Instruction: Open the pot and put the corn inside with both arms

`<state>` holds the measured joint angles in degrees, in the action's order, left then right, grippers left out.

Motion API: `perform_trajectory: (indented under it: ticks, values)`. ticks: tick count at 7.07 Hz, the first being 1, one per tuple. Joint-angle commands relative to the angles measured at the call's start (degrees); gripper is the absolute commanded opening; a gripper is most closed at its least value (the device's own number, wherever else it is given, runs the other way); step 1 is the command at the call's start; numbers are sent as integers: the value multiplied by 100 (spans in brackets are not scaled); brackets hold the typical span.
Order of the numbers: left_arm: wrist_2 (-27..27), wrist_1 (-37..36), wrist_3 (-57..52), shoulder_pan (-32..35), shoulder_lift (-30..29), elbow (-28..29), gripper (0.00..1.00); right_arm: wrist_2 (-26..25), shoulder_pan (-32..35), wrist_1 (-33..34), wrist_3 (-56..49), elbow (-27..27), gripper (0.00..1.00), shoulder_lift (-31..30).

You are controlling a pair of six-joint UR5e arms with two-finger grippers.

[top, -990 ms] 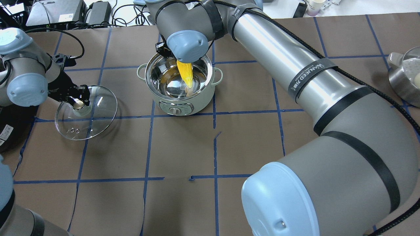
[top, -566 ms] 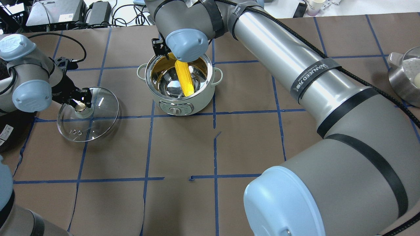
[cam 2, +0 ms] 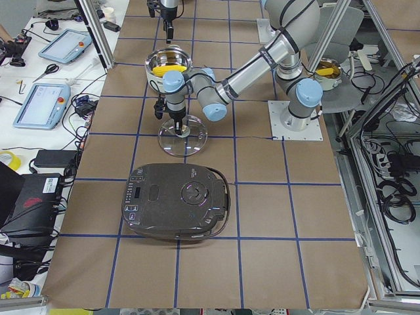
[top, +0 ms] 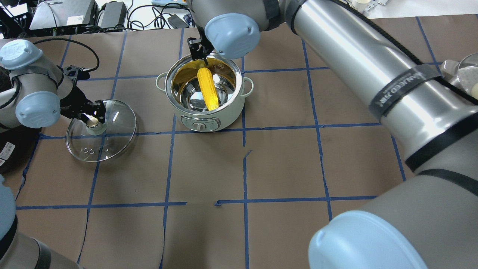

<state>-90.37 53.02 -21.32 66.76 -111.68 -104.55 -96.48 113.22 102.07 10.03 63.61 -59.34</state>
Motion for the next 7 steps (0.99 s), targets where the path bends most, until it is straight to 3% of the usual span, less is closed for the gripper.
perform_trajectory:
  ticks: [1, 2, 4, 5, 7]
  values:
    - [20, 42, -64, 82, 119, 127, 100, 50, -675, -668, -19, 894, 100, -970]
    - [-15, 416, -56, 231, 337, 354, 100, 198, -992, -767, -19, 1160, 100, -1374]
    - [-59, 2327, 432, 765, 934, 1309, 100, 243, -1450, -1230, -262, 1416, 100, -1894]
    - [-33, 2919, 888, 1160, 1311, 1610, 100, 217, -1731, -1390, -595, 1556, 100, -2080]
    - [-24, 3267, 1163, 2039, 2015, 1657, 100, 278, -1944, -1479, -669, 2116, 100, -2518]
